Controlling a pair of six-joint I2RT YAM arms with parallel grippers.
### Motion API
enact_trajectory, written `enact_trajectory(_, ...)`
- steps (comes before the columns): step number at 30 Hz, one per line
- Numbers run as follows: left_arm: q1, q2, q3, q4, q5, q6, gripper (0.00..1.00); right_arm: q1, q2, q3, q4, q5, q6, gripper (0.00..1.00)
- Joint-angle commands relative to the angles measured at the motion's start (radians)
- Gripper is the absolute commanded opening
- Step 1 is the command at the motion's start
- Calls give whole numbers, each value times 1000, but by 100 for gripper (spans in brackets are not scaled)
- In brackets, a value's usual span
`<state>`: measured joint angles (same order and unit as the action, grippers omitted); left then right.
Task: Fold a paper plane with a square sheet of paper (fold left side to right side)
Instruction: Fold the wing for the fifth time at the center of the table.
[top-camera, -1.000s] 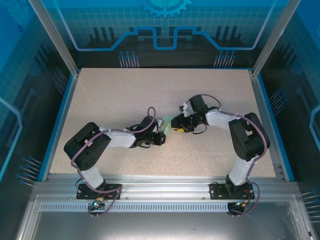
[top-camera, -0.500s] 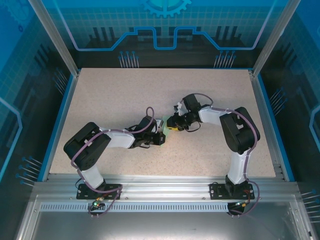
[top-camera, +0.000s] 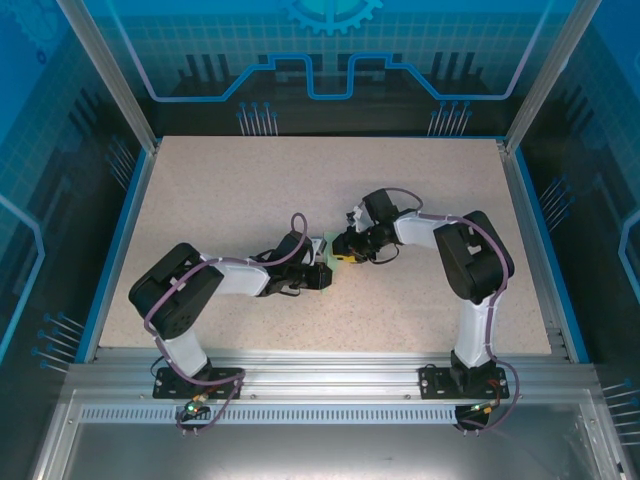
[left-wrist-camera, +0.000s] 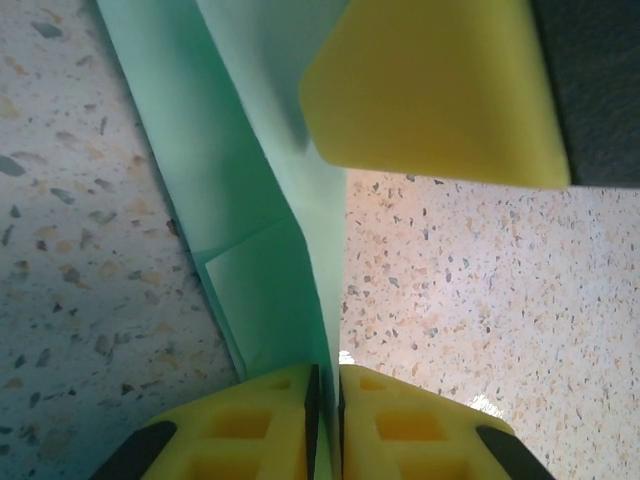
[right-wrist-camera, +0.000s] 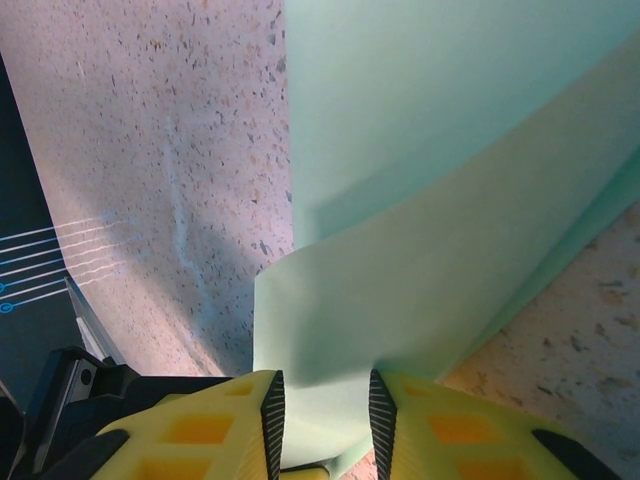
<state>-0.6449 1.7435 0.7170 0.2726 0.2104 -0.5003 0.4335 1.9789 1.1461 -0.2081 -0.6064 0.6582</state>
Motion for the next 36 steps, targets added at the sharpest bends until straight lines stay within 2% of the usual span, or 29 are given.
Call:
enact_trajectory(1,10,27,-12,6,21,-22,16,16,17,23,-10,4,3,32)
enact_trajectory(9,21,41,-27,40,41,-47,10,13,-3,31,-22,1,-15,33)
enact_trajectory(17,25,56,-40,64,59,-63,8,-14,-52,40,-42,-12,-34,33)
enact_trajectory(36,28,71,-37,61,64,-59,8,13,49,97,-24,4,-27,33)
